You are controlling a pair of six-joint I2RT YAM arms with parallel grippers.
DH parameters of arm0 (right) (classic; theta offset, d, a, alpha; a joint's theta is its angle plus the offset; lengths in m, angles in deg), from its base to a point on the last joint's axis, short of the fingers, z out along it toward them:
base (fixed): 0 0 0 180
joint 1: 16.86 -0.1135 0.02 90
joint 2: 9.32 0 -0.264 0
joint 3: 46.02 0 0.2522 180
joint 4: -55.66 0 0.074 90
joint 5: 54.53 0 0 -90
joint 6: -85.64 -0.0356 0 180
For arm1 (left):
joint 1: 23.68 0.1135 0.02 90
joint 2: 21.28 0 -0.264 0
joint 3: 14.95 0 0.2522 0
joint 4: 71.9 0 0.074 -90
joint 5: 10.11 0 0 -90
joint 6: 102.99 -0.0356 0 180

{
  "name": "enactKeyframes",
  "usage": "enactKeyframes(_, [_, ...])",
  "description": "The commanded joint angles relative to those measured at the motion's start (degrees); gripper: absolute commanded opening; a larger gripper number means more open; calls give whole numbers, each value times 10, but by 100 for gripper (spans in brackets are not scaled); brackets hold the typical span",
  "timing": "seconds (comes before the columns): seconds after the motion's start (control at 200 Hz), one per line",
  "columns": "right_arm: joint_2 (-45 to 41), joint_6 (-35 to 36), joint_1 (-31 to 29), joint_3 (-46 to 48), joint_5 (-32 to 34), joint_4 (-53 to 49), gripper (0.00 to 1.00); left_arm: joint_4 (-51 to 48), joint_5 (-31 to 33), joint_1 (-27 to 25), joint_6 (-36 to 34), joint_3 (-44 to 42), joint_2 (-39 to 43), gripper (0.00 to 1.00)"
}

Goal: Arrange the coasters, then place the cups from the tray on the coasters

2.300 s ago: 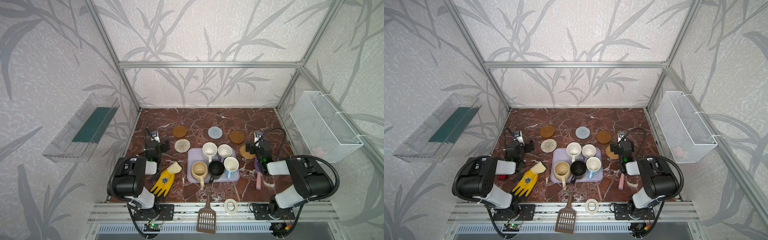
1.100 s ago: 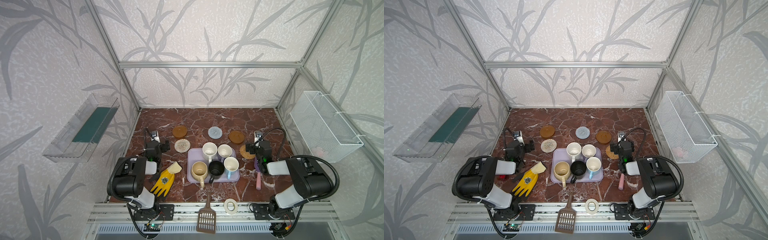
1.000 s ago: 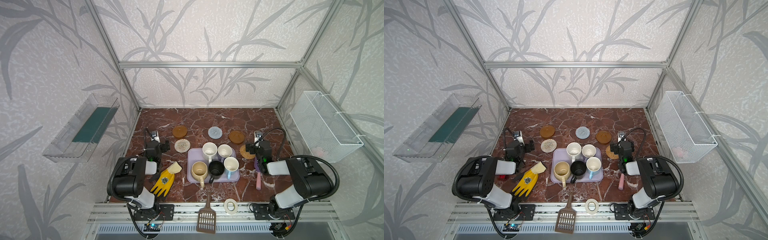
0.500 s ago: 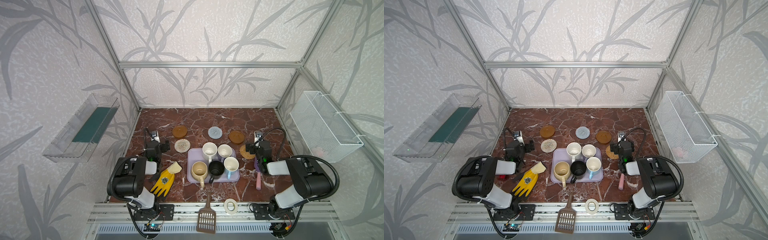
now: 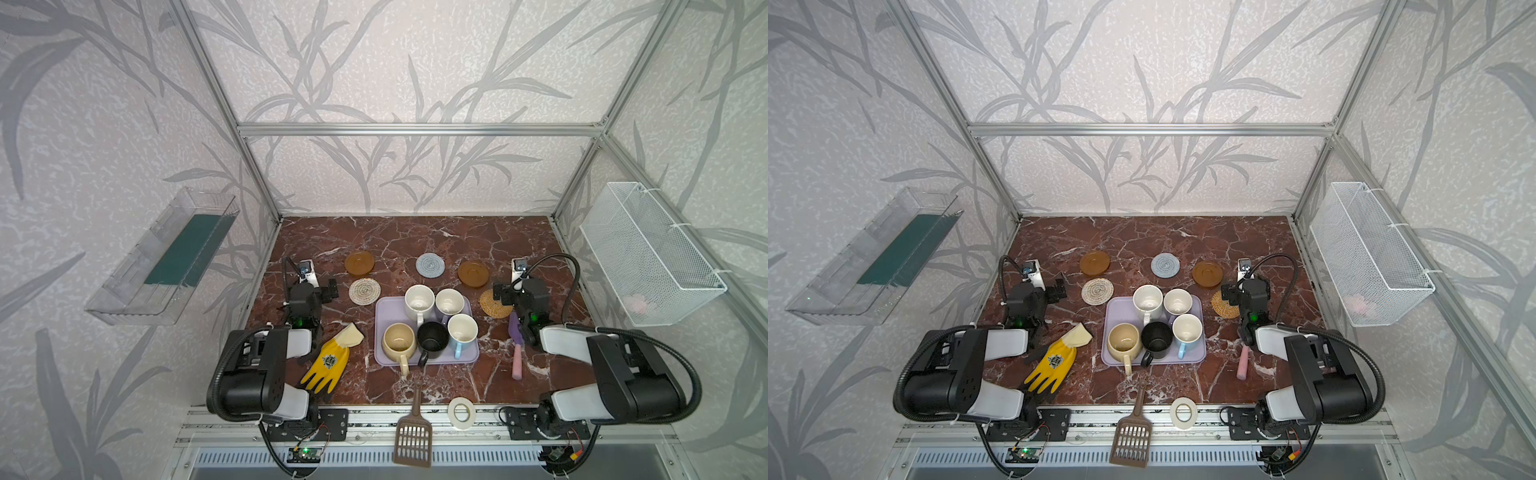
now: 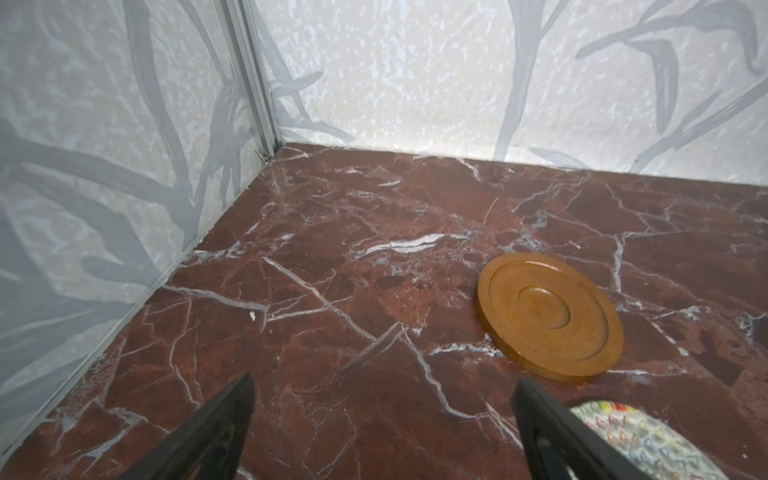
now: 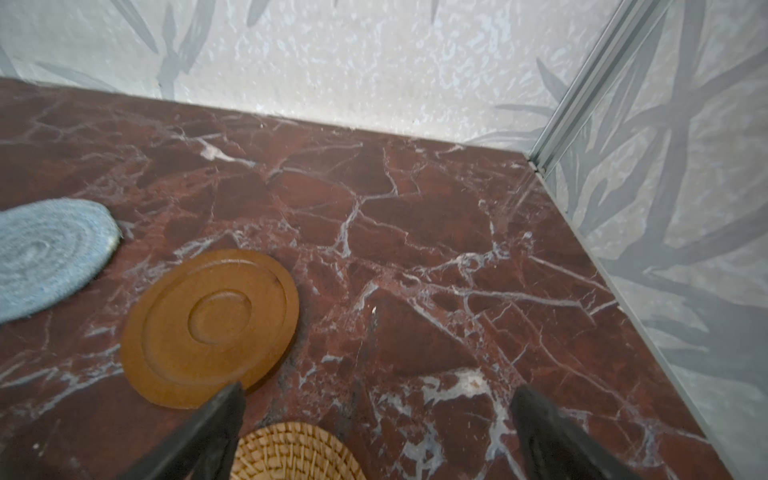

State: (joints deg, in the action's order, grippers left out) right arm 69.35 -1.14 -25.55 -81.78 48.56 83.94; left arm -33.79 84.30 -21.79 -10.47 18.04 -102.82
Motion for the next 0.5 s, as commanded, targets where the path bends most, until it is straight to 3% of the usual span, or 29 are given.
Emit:
enactKeyframes(0.0, [-73,-14,-1,-16,-7,-85,99,-57,12,-2,-3,0,63,99])
enactKeyframes(0.075, [-133,-33,-1,-34,-21,-168,99,-140,26,-2,24,22,119,99])
enactKeyframes(0.15, [-178,-66,0,-53,-26,-240,99,-212,2,-3,28,51,165,99])
enactKeyframes(0.35, [-262,-120,0,-89,-89,-373,99,-383,0,-4,176,138,241,99])
enactKeyframes(0.495, [-283,-148,-1,-111,-169,-423,99,-432,-78,-6,259,172,256,99])
